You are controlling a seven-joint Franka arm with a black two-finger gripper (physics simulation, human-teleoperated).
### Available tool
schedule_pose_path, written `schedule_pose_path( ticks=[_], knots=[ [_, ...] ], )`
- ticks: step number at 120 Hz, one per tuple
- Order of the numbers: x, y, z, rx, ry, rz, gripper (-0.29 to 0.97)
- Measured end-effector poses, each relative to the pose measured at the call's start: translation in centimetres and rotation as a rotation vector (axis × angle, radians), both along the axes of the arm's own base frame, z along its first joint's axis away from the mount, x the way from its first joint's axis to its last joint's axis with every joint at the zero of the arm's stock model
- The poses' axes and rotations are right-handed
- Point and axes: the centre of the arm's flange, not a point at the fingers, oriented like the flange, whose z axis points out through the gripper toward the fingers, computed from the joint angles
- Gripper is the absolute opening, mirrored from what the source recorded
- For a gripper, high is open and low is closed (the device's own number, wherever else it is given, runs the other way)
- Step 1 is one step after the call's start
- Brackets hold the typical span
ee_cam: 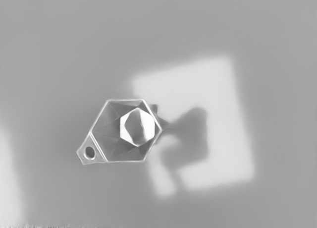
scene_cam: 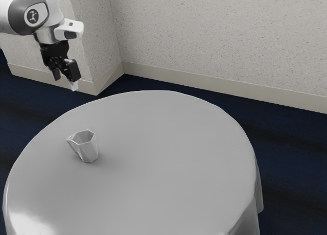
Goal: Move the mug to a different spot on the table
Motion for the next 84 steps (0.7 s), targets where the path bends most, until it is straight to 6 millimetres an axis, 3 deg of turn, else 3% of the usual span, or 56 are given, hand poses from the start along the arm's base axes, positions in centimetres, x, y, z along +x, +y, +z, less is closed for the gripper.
schedule_pose_path(
  ticks=[29, 45, 57, 84],
  knots=[
    [0.0, 1.0, -1.6, -0.002, 0.006, 0.105, 0.68],
    [-0.3, 1.3, -3.8, -0.008, 0.039, 0.143, 0.68],
    [-0.5, 2.1, -4.6, -0.007, 0.045, 0.131, 0.68],
    [-0.8, 3.2, -8.4, -0.031, 0.038, -0.004, 0.68]
  ],
)
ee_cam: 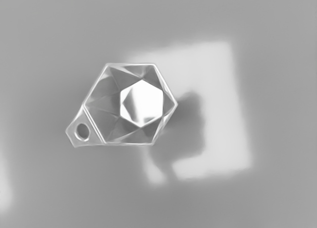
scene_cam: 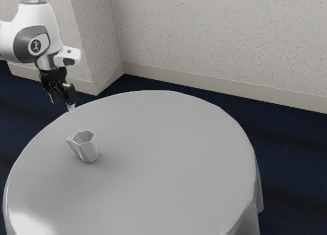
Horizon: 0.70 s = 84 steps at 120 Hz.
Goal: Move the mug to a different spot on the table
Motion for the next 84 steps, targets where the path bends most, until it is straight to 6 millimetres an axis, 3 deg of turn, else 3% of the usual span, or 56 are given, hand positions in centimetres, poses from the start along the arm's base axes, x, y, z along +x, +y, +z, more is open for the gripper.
schedule_pose_path(
  ticks=[28, 44, 66, 84],
  knots=[
    [-0.8, 2.2, -4.4, -0.083, -0.025, -0.166, 0.68],
    [-1.0, 2.7, -5.6, -0.090, -0.053, -0.294, 0.67],
    [-2.0, 5.5, -8.1, -0.092, -0.039, -0.404, 0.67],
    [-1.4, 5.3, -10.6, -0.106, -0.036, -0.510, 0.66]
  ],
)
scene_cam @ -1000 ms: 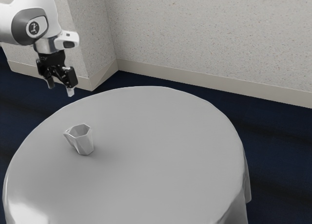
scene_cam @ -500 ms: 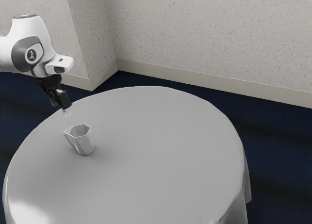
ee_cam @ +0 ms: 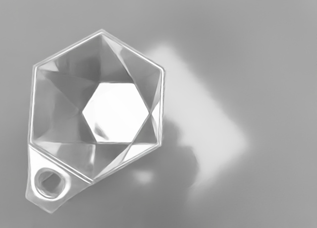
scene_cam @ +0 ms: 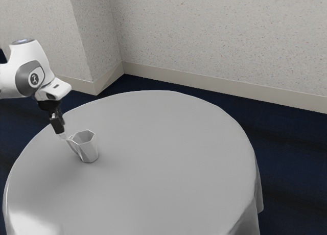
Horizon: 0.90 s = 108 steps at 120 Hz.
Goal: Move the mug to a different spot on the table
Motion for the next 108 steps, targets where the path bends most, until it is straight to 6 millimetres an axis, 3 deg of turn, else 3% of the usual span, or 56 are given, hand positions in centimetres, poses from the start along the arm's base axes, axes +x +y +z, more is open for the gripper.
schedule_pose_path(
  ticks=[42, 72, 92, 108],
  knots=[
    [0.6, 0.8, -3.2, -0.050, -0.065, -0.153, 0.65],
    [-0.6, 5.6, -4.3, -0.057, -0.101, -0.167, 0.65],
    [0.7, 4.3, -6.2, -0.067, -0.098, -0.233, 0.64],
    [1.3, 5.3, -6.9, -0.073, -0.111, -0.244, 0.64]
  ],
)
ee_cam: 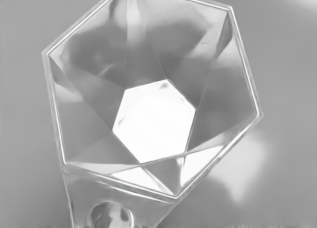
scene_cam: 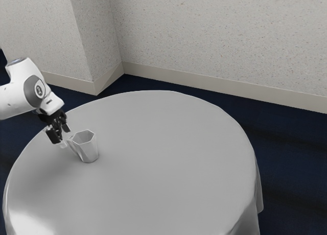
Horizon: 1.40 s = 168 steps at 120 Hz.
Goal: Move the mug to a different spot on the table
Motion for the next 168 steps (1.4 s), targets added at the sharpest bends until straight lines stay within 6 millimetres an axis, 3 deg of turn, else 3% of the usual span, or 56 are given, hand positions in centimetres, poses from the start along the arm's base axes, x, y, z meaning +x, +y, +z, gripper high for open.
schedule_pose_path(
  ticks=[45, 76, 106, 137, 168],
  knots=[
    [1.0, 0.1, -2.5, -0.050, -0.001, -0.038, 0.61],
    [1.3, -0.3, -2.8, -0.075, -0.020, -0.056, 0.32],
    [1.2, -0.3, -4.1, -0.085, -0.011, -0.061, 0.20],
    [1.4, -0.3, -3.1, -0.099, -0.055, -0.056, 0.11],
    [2.5, -3.0, -1.7, -0.122, -0.098, -0.098, 0.12]
  ],
)
